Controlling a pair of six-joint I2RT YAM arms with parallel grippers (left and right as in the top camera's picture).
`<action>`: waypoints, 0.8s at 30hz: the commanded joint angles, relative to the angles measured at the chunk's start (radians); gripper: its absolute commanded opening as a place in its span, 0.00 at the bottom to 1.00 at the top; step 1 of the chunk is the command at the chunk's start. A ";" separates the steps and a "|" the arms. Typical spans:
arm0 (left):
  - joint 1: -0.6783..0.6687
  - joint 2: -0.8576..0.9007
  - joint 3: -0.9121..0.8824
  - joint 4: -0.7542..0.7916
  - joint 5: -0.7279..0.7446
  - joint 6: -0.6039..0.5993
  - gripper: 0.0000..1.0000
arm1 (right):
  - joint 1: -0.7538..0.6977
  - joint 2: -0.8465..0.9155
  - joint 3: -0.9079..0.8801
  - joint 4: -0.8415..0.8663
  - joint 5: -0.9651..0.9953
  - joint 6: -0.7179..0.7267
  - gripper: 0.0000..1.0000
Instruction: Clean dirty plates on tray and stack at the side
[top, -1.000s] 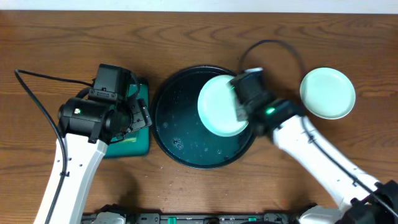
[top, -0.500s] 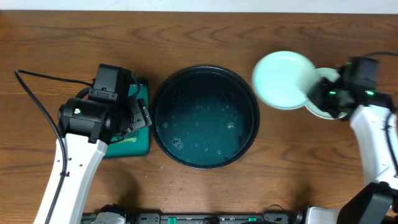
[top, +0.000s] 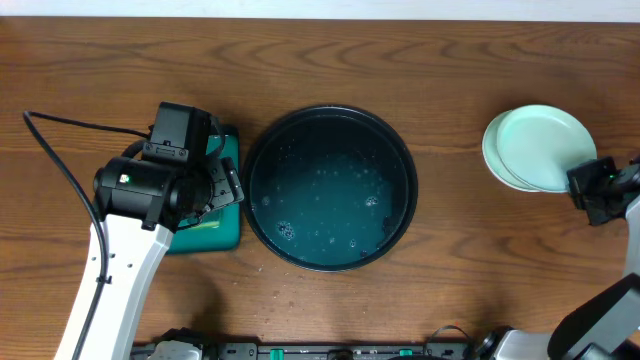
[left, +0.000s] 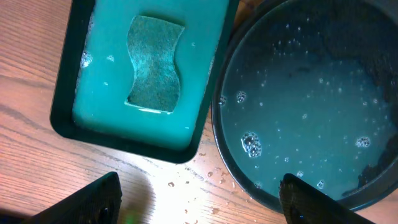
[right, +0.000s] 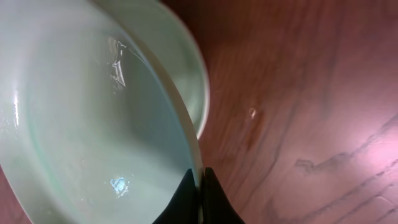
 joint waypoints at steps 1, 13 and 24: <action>-0.003 0.008 -0.004 0.000 -0.002 0.002 0.82 | -0.016 0.047 0.020 0.011 0.002 0.024 0.01; -0.003 0.008 -0.004 0.000 -0.002 0.002 0.82 | -0.013 0.197 0.020 0.131 -0.193 -0.061 0.58; -0.003 0.008 -0.004 0.001 -0.003 0.002 0.82 | 0.041 0.194 0.024 0.196 -0.438 -0.243 0.63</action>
